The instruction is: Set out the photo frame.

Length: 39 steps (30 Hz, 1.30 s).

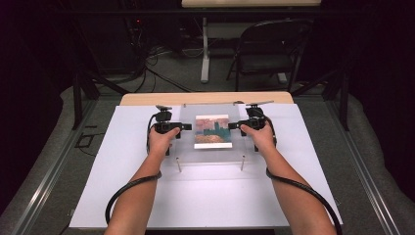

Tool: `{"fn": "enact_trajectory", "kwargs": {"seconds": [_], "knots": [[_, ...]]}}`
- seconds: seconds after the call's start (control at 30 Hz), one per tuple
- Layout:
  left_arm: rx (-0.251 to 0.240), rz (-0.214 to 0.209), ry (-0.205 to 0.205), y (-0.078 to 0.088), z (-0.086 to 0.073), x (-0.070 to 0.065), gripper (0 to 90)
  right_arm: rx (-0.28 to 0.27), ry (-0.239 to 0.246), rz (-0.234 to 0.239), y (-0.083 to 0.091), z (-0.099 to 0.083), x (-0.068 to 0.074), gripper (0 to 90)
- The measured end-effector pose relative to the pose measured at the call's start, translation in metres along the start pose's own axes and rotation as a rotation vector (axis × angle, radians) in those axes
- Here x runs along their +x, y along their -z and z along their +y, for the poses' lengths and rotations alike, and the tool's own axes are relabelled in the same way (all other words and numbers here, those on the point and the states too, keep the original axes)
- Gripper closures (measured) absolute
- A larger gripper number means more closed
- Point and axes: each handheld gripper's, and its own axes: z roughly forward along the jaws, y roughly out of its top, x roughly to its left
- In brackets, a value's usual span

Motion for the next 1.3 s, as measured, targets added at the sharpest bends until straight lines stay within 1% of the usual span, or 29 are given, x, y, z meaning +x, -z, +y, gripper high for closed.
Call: {"fn": "enact_trajectory", "kwargs": {"seconds": [0.07,0.1,0.23,0.43,0.6,0.63,0.67,0.7,0.83,1.0,1.1,1.2,1.23,1.27,1.3], "knots": [[0.000,0.000,0.000,0.000,0.000,0.000,32.4,-0.002,0.002,-0.001,0.000,0.000,0.000,29.6],[-0.002,-0.001,0.000,0.000,0.000,0.000,32.5,-0.012,0.000,0.000,0.000,-0.001,0.000,29.6],[-0.004,0.003,-0.005,0.000,0.000,-0.001,32.7,-0.011,0.000,0.001,0.001,-0.002,0.000,29.6],[-0.011,0.008,-0.008,0.003,0.000,-0.004,32.9,-0.017,0.014,-0.007,0.003,-0.001,0.003,29.6],[-0.028,0.019,-0.014,0.006,0.000,-0.008,33.0,-0.038,0.018,-0.014,0.006,-0.002,0.006,29.6],[-0.036,0.023,-0.022,0.007,-0.001,-0.009,33.0,-0.033,0.024,-0.018,0.008,-0.002,0.007,29.6],[-0.036,0.024,-0.023,0.008,-0.001,-0.010,33.0,-0.042,0.028,-0.018,0.008,-0.002,0.008,29.6],[-0.041,0.027,-0.024,0.009,-0.001,-0.011,33.1,-0.037,0.031,-0.021,0.010,-0.001,0.009,29.6],[-0.066,0.036,-0.027,0.014,-0.002,-0.015,34.3,-0.060,0.050,-0.031,0.014,-0.001,0.013,29.6],[-0.108,0.042,-0.043,0.021,-0.006,-0.021,35.3,-0.089,0.074,-0.046,0.021,-0.003,0.020,29.6],[-0.118,0.048,-0.056,0.025,-0.006,-0.025,35.5,-0.113,0.086,-0.050,0.025,-0.005,0.024,29.7],[-0.135,0.051,-0.063,0.029,-0.007,-0.028,36.6,-0.132,0.094,-0.061,0.029,-0.006,0.028,30.1],[-0.138,0.052,-0.063,0.030,-0.007,-0.028,37.0,-0.144,0.105,-0.064,0.030,-0.007,0.029,30.1],[-0.145,0.053,-0.062,0.032,-0.008,-0.030,37.4,-0.148,0.102,-0.065,0.031,-0.007,0.030,30.1],[-0.150,0.056,-0.064,0.033,-0.009,-0.031,37.8,-0.159,0.112,-0.069,0.032,-0.008,0.031,30.1]]}}
